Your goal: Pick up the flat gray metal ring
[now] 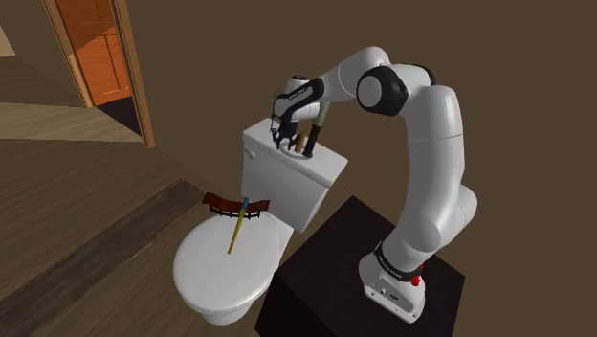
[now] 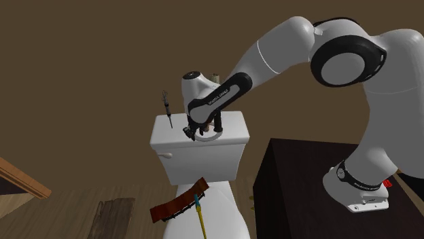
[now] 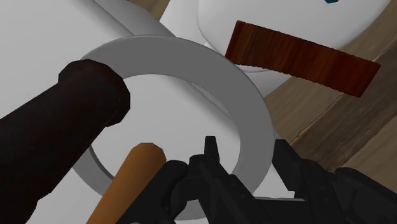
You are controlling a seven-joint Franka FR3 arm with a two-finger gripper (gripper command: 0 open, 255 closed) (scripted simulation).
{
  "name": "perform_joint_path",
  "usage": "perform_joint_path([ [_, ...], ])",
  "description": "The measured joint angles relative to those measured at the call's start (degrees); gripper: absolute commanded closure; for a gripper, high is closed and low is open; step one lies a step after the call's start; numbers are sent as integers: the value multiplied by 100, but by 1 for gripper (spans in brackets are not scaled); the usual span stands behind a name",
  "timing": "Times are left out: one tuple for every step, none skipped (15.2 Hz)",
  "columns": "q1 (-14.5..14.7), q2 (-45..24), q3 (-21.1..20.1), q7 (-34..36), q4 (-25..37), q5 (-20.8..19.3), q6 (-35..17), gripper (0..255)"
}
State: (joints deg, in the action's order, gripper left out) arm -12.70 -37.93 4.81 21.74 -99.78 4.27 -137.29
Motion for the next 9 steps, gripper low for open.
perform_joint_path([
  [1,60,5,0,-8,-5,53,255],
  [2,114,10,2,-7,-10,108,255],
  [11,159,13,12,-2,-16,157,255],
  [15,223,17,15,-13,-21,213,255],
  [7,279,22,5,-20,-25,260,255],
  [17,318,27,19,5,-32,322,255],
  [23,378,30,24,-10,-38,367,255],
  [25,421,35,28,10,-44,429,255],
  [22,449,37,24,8,-46,454,255],
])
